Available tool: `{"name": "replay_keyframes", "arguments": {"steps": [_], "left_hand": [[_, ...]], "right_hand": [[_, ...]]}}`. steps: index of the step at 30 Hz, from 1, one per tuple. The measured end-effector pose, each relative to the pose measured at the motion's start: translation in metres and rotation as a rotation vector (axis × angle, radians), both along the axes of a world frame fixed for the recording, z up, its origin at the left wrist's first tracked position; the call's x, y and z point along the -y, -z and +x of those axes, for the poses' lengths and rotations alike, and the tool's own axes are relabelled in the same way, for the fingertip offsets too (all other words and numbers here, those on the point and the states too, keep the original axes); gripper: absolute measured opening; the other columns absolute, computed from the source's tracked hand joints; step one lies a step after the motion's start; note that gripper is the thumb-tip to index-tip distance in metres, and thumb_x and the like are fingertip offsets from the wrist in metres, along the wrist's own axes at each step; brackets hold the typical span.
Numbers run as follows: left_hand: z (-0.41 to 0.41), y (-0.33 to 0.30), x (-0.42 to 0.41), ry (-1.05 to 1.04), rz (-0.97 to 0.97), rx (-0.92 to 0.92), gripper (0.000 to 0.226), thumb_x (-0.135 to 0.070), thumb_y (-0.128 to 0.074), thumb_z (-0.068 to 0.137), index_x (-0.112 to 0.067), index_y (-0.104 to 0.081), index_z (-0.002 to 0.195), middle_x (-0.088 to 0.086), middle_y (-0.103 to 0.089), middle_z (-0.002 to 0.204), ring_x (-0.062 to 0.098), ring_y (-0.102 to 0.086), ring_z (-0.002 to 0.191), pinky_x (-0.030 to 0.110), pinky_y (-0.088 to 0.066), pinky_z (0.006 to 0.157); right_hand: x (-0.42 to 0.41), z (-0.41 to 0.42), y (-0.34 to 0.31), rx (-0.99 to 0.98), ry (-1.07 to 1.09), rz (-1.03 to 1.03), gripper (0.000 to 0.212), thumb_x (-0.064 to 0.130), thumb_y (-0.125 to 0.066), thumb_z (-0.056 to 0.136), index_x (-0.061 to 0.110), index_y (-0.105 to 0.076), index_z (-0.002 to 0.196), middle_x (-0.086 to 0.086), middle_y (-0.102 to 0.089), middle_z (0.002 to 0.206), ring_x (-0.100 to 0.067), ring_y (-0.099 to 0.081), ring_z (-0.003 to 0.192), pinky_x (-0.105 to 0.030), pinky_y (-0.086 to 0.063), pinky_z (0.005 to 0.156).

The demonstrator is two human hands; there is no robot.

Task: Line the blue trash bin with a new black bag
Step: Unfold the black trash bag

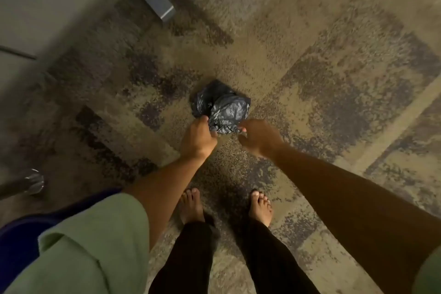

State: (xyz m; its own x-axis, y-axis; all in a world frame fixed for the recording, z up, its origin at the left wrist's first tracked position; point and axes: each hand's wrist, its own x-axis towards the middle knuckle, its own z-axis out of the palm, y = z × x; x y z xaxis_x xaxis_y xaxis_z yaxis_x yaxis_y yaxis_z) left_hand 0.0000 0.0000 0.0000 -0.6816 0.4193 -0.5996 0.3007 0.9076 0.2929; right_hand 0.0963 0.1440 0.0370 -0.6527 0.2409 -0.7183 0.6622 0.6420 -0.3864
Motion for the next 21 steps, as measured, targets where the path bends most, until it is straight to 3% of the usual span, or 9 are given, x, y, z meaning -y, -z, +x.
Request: {"name": "replay_keyframes", "arguments": {"steps": [7,12,15,18,21], "left_hand": [[-0.014,0.074,-0.026,-0.424,0.074,0.19,0.059,-0.022,-0.075,0.09,-0.002,-0.053,0.141,0.019,-0.062,0.14,0.034,-0.061,0.129,0.038,-0.049,0.106],[-0.012,0.113,-0.039,-0.569,0.119,0.181,0.08,-0.019,-0.083,0.081,-0.003,-0.041,0.147,0.022,-0.049,0.146,0.039,-0.056,0.131,0.044,-0.05,0.11],[-0.013,0.126,-0.043,-0.71,0.166,0.207,0.074,-0.008,-0.085,0.078,-0.001,-0.044,0.14,0.023,-0.054,0.14,0.039,-0.061,0.125,0.047,-0.054,0.105],[-0.013,0.13,-0.044,-0.782,0.165,0.204,0.059,0.001,-0.076,0.084,0.0,-0.048,0.135,0.023,-0.063,0.133,0.036,-0.065,0.122,0.041,-0.056,0.103],[-0.014,0.122,-0.043,-0.761,0.11,0.252,0.037,-0.005,-0.069,0.091,0.007,-0.063,0.125,0.023,-0.07,0.123,0.036,-0.069,0.115,0.038,-0.057,0.095]], "right_hand": [[0.01,-0.001,0.054,0.046,0.062,-0.053,0.043,0.027,-0.057,0.096,0.019,-0.055,0.138,-0.009,-0.062,0.138,-0.028,-0.06,0.125,-0.05,-0.049,0.106],[0.009,-0.003,0.081,0.024,0.133,-0.093,0.042,0.025,-0.057,0.096,0.017,-0.058,0.136,-0.009,-0.066,0.133,-0.028,-0.064,0.119,-0.045,-0.051,0.103],[0.008,-0.004,0.093,0.009,0.169,-0.104,0.041,0.024,-0.058,0.096,0.014,-0.059,0.136,-0.011,-0.065,0.136,-0.027,-0.064,0.12,-0.045,-0.05,0.105],[0.008,-0.005,0.097,0.015,0.197,-0.109,0.043,0.026,-0.059,0.096,0.014,-0.058,0.137,-0.011,-0.064,0.136,-0.027,-0.063,0.121,-0.047,-0.049,0.107],[0.008,-0.005,0.092,0.019,0.244,-0.109,0.043,0.021,-0.061,0.093,0.015,-0.058,0.136,-0.011,-0.067,0.132,-0.028,-0.065,0.116,-0.047,-0.052,0.102]]}}
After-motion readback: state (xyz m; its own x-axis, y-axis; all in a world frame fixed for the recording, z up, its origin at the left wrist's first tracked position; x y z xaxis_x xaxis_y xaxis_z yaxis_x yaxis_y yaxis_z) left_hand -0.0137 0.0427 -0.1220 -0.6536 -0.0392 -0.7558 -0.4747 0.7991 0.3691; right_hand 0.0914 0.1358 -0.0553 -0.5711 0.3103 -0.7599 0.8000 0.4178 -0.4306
